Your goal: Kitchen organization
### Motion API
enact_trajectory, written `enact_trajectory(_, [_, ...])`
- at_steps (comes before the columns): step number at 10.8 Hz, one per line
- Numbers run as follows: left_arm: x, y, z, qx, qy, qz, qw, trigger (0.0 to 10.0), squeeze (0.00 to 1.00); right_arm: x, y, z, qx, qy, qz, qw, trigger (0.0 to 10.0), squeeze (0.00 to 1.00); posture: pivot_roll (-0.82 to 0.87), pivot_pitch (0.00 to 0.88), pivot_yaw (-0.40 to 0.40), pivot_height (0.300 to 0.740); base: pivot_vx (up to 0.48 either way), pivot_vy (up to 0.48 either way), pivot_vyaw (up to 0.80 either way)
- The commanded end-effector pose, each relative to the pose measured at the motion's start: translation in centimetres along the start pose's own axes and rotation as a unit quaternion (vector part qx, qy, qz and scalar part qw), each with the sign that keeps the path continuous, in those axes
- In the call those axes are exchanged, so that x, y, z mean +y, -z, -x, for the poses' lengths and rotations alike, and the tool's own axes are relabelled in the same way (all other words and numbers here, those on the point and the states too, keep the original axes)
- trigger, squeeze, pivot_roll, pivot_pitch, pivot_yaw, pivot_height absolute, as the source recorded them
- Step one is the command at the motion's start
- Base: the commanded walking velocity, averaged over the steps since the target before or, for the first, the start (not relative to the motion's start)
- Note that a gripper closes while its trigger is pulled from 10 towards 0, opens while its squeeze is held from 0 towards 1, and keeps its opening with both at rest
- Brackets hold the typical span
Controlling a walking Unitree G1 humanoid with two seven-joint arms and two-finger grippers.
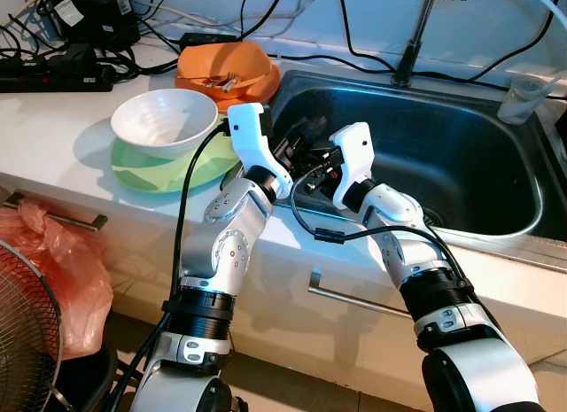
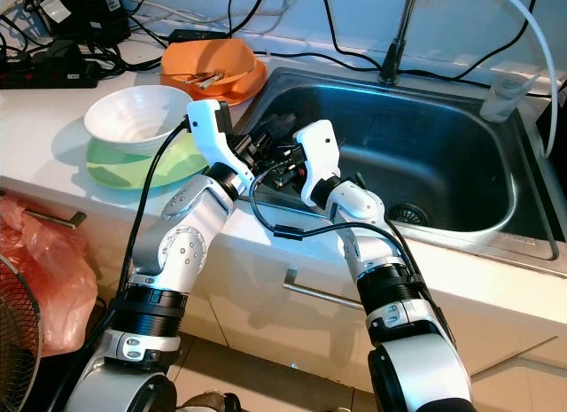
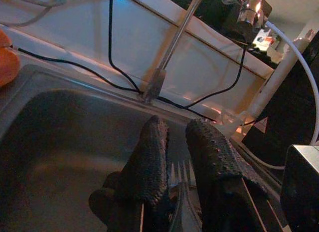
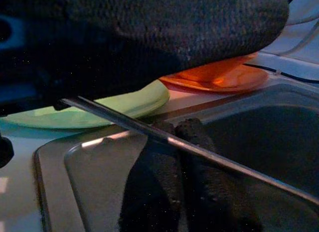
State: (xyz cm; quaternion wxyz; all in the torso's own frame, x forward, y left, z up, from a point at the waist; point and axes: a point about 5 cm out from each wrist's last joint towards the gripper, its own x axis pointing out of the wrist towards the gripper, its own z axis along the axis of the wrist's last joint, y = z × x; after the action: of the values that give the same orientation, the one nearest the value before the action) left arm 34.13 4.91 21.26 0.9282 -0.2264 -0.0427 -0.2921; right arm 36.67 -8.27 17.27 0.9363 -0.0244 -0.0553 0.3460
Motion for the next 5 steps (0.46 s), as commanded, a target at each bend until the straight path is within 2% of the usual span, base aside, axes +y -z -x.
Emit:
enact_trajectory(1, [-1.36,0.15,-0.29,0.004,0.025,-0.004,1.0,0.0,0.0,-0.43,-0.77,-0.19,-0.012,0.006,0.008,1.0,0.0,0.0,0.03,0.035,-0.005,0.74,0.0,0.0,0.0])
enact_trajectory(3, [-1.38,0.13,-0.31,0.003,0.024,-0.002,1.0,0.0,0.0,-0.42,-0.73,-0.18,-0.012,0.006,0.008,1.0,0.0,0.0,0.03,0.036,-0.007,0.74,0.0,0.0,0.0])
enact_trajectory(4, [-1.4,0.11,-0.31,0.004,0.025,-0.003,1.0,0.4,0.0,-0.39,-0.72,-0.21,-0.012,0.006,0.008,1.0,0.0,0.0,0.03,0.036,-0.008,0.74,0.0,0.0,0.0])
enact_trajectory(5, [-1.38,0.1,-0.32,0.005,0.024,-0.008,1.0,10.0,0.0,-0.26,-0.74,-0.29,-0.011,0.002,0.01,1.0,2.4,0.0,0.03,0.038,-0.009,0.74,0.0,0.0,0.0])
